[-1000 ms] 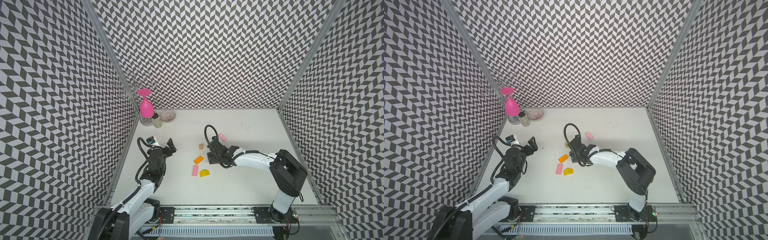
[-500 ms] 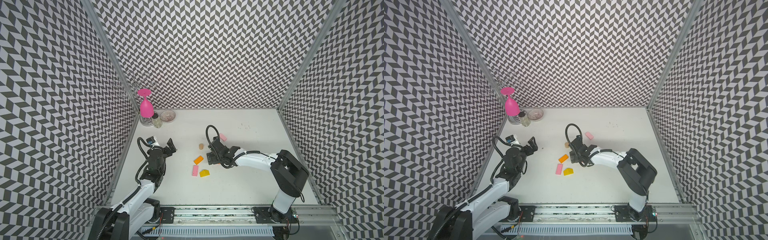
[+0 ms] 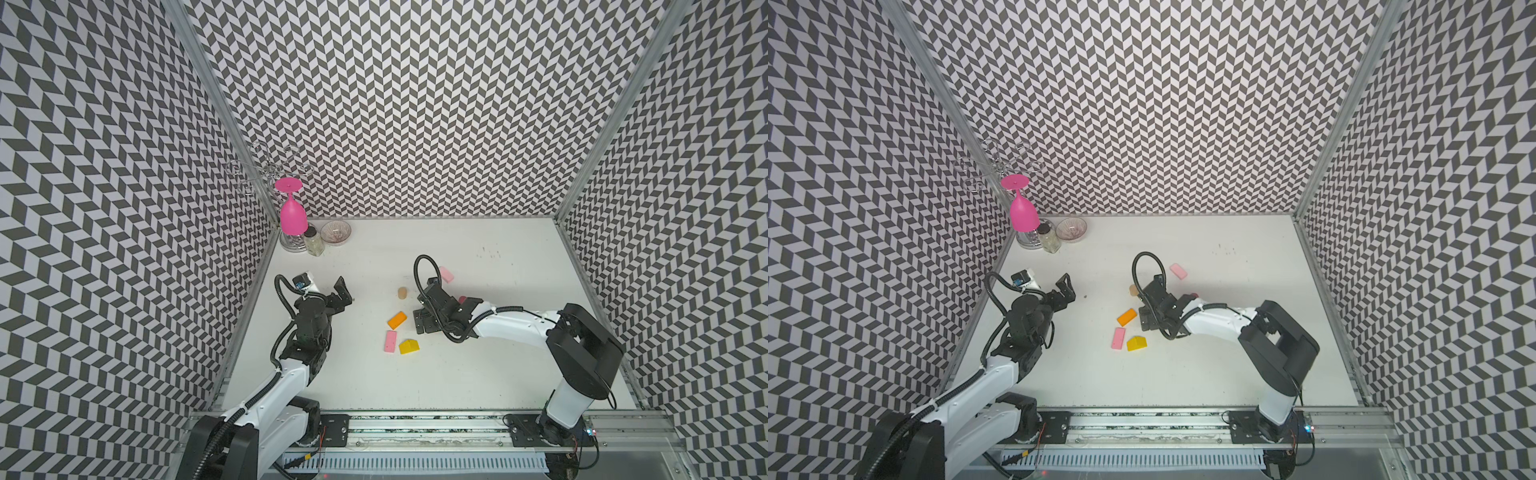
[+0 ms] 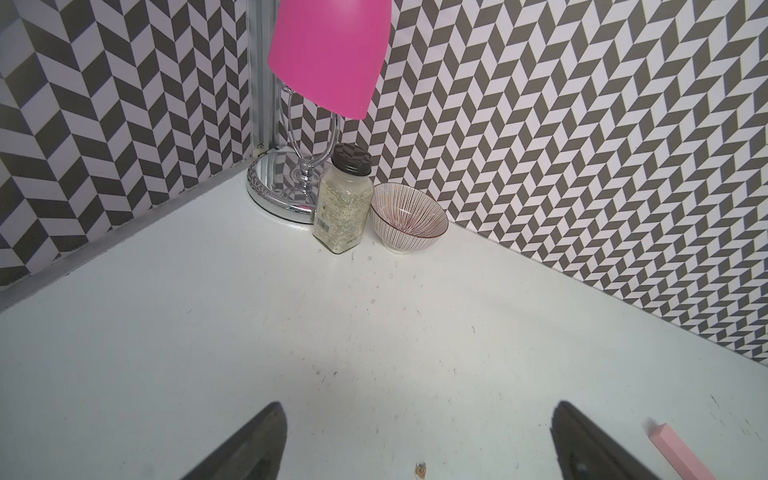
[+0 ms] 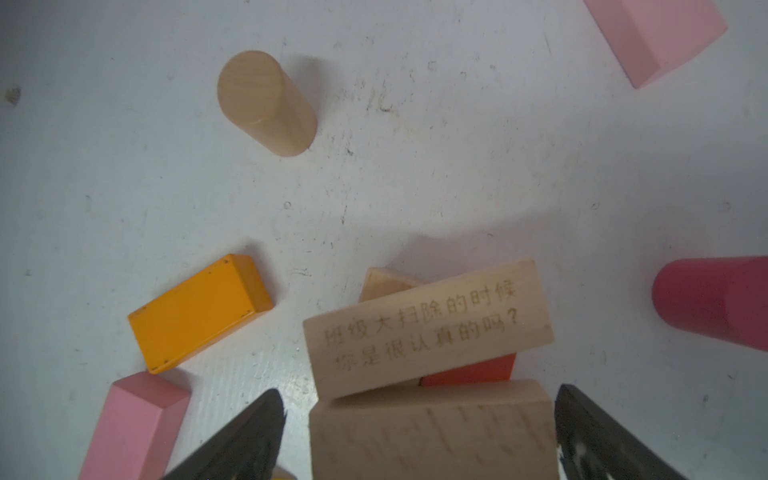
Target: Build the wood block tower
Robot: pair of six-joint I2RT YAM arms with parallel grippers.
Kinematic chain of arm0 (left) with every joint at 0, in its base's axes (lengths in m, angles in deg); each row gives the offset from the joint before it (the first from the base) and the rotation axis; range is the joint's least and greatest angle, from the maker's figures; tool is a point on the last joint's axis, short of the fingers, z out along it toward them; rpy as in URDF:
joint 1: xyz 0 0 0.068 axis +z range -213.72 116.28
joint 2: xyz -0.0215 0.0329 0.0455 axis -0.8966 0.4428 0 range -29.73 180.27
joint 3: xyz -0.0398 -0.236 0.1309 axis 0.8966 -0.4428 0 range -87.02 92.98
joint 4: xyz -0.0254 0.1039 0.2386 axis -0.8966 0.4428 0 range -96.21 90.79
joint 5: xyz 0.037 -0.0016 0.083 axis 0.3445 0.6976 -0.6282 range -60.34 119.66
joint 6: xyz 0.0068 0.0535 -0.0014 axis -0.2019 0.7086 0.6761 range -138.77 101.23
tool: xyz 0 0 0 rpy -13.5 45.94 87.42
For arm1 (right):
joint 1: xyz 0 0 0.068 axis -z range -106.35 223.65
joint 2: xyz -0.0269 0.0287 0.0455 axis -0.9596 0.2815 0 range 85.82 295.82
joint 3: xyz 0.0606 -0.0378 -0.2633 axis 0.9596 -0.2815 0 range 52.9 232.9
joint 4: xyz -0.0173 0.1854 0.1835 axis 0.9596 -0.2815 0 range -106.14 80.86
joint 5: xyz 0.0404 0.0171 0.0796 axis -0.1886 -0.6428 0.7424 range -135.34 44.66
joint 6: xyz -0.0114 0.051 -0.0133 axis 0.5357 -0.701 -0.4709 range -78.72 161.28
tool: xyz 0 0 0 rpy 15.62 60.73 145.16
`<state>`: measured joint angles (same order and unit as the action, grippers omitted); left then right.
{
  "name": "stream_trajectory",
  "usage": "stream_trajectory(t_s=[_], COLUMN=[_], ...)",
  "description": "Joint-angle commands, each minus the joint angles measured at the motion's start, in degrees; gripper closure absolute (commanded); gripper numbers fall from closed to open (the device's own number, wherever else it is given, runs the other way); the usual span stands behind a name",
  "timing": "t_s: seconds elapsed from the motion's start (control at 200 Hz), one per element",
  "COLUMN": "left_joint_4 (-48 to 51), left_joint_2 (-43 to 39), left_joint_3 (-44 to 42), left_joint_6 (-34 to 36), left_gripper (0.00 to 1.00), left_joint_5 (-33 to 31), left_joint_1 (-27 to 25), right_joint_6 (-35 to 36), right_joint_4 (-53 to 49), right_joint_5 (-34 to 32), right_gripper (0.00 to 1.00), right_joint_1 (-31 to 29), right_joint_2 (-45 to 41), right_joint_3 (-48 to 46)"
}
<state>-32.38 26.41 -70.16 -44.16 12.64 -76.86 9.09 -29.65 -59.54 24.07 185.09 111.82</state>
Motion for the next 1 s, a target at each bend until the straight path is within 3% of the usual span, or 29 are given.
stream_trajectory(t_s=[0.0, 0.391, 0.997], left_joint_4=[-1.8, -1.8, -1.8], left_joint_2=[-0.7, -0.7, -0.5], left_joint_3=[-0.6, -0.6, -0.5], left_joint_6=[-0.1, -0.2, -0.2], left_gripper=[0.00, 0.00, 0.00], left_joint_5=[0.0, 0.0, 0.0], left_joint_1=[-0.3, -0.3, -0.3], right_joint_6=[-2.0, -3.8, -6.1], right_joint_4=[1.0, -0.1, -1.9], right_joint_5=[-0.7, -1.4, -3.2], right_gripper=[0.00, 0.08, 0.07], right_joint_1=[-0.5, -1.5, -3.7], right_joint_2=[-1.9, -2.1, -2.6], right_joint_3=[-0.7, -1.0, -1.3])
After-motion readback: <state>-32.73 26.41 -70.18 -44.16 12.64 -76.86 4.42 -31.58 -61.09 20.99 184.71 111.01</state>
